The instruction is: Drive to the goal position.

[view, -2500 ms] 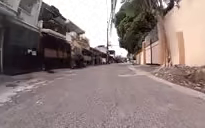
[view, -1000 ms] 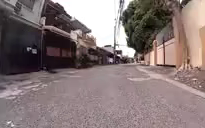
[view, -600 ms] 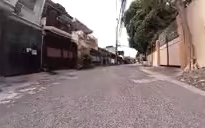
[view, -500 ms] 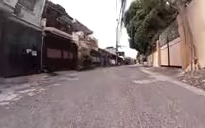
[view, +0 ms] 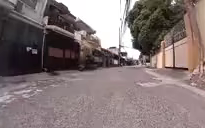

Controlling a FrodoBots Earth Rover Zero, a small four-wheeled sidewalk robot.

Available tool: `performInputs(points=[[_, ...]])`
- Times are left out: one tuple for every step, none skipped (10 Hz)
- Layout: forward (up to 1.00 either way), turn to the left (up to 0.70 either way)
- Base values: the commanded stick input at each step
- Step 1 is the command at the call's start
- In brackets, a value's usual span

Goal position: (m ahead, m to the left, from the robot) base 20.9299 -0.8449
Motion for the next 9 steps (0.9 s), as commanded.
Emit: performInputs(points=[[0.50,0.07],[0.50,0.07],[0.50,0.07],[0.50,0.07],[0.50,0.07],[0.50,0.07],[0.50,0.07],[0.50,0.07],[0.50,0.07]])
